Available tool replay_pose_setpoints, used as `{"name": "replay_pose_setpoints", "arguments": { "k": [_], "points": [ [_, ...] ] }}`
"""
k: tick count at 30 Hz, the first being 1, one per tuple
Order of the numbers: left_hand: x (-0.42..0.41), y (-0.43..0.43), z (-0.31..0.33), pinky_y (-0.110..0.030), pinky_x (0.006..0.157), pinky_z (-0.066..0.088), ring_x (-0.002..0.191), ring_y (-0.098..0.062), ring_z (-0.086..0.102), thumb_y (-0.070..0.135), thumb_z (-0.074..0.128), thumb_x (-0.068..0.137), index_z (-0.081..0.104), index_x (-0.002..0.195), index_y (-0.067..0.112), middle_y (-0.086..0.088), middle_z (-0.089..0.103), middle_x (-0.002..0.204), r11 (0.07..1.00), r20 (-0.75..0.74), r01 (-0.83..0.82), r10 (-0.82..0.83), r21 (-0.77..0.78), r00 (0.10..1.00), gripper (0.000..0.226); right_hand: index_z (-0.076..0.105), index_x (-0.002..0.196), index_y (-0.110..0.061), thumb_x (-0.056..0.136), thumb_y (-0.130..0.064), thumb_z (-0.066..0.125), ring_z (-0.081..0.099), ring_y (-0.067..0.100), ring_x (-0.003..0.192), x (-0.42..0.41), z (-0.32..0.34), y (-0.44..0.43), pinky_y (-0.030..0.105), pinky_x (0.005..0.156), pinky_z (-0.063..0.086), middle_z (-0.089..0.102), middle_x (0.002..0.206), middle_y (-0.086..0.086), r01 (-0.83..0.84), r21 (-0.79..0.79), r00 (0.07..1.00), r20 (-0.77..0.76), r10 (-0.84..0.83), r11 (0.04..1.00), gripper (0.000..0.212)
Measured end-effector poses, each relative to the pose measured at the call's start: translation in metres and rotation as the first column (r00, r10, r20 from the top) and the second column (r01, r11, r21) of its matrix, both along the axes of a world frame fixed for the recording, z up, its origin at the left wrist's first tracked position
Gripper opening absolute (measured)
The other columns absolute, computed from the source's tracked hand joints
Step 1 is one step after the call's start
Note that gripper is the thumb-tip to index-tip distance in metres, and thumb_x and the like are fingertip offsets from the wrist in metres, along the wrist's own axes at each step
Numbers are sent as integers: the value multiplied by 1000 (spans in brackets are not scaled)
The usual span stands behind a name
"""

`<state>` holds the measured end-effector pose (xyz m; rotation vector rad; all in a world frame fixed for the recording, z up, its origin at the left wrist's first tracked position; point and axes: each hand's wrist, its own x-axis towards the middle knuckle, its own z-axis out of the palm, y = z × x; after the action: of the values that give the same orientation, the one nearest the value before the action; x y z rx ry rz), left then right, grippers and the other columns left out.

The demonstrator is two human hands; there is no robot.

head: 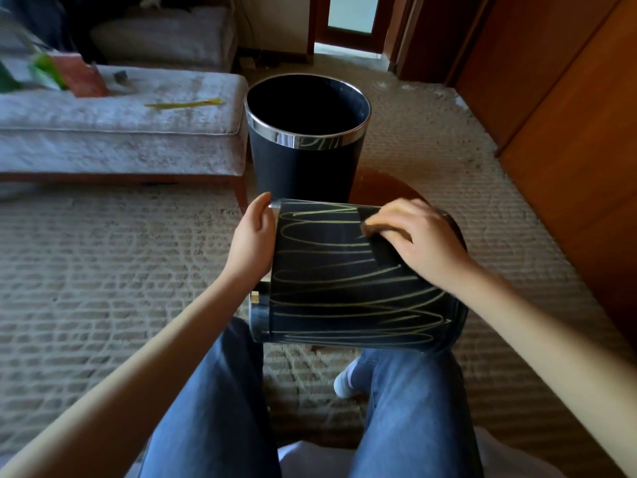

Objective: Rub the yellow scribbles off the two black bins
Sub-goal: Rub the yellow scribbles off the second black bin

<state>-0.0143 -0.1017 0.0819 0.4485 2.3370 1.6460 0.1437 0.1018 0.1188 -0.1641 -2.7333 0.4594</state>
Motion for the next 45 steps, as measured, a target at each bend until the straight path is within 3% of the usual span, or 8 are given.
{"name": "replay_pose_setpoints", "arguments": {
  "k": [2, 7, 14, 20, 25, 33, 40, 45],
  "points": [
    [-2, 2, 0, -28, 107, 38, 130, -13, 49, 24, 36, 106, 45, 147, 19, 0, 52, 146, 1000, 3, 4, -4, -4, 1000, 43, 75, 107, -12, 86, 0, 67, 52, 11, 100, 29, -4, -15, 21, 97, 38, 67, 104, 1, -61, 14, 997, -52, 62, 998, 26],
    [-1, -1, -3, -36, 112, 38, 132, -18, 50, 26, 35, 106, 44, 147, 20, -3, 54, 144, 1000, -20, 18, -18, -19, 1000, 42, 75, 106, -12, 89, -5, 65, 56, 21, 93, 19, -4, -14, 30, 91, 43, 66, 100, 3, -135, 33, 989, -51, 137, 990, 22],
    [9, -8, -1, -27, 113, 32, 137, -14, 44, 21, 36, 106, 44, 147, 16, -1, 51, 148, 1000, -50, 17, -17, -1, 999, 42, 73, 113, -19, 97, -12, 56, 58, 27, 105, -66, 7, 10, 35, 91, 45, 64, 109, 3, 27, 27, 977, 212, -33, 999, 24],
    [9, -8, -2, -34, 117, 32, 138, -14, 42, 21, 35, 107, 42, 149, 16, -1, 49, 149, 999, -25, 33, -32, 29, 999, 43, 75, 105, -11, 88, -4, 62, 57, 25, 92, 10, -3, -30, 37, 88, 45, 66, 99, 4, -63, 54, 997, -34, 65, 997, 22],
    [7, -7, -3, -39, 118, 32, 139, -15, 43, 24, 35, 107, 41, 149, 18, -2, 48, 150, 998, 6, 49, -50, 50, 999, 44, 76, 103, -12, 88, -6, 62, 58, 26, 90, 27, -8, -42, 41, 87, 46, 66, 99, 4, -174, 99, 980, -76, 182, 980, 22],
    [16, -15, -4, -38, 120, 29, 141, -14, 39, 22, 35, 107, 42, 149, 17, -1, 46, 152, 996, 4, 50, -50, 79, 999, 43, 73, 109, -24, 97, -13, 54, 55, 28, 103, -76, 8, -15, 47, 91, 48, 63, 106, 0, -8, 71, 979, 205, -7, 997, 25],
    [11, -11, -4, -38, 119, 31, 139, -14, 42, 20, 35, 106, 43, 148, 16, -1, 48, 150, 996, 2, 46, -47, 81, 999, 42, 72, 115, -6, 86, 8, 64, 56, 29, 88, -8, -3, -47, 43, 80, 51, 65, 96, 7, -51, 146, 996, -59, 60, 988, 33],
    [11, -12, -5, -39, 119, 31, 140, -13, 41, 22, 35, 107, 42, 149, 18, 1, 47, 151, 995, 11, 54, -55, 89, 998, 43, 75, 108, -7, 84, 5, 66, 61, 26, 90, 22, -8, -65, 36, 85, 49, 67, 94, 7, -255, 138, 962, -68, 266, 957, 29]
  ]
}}
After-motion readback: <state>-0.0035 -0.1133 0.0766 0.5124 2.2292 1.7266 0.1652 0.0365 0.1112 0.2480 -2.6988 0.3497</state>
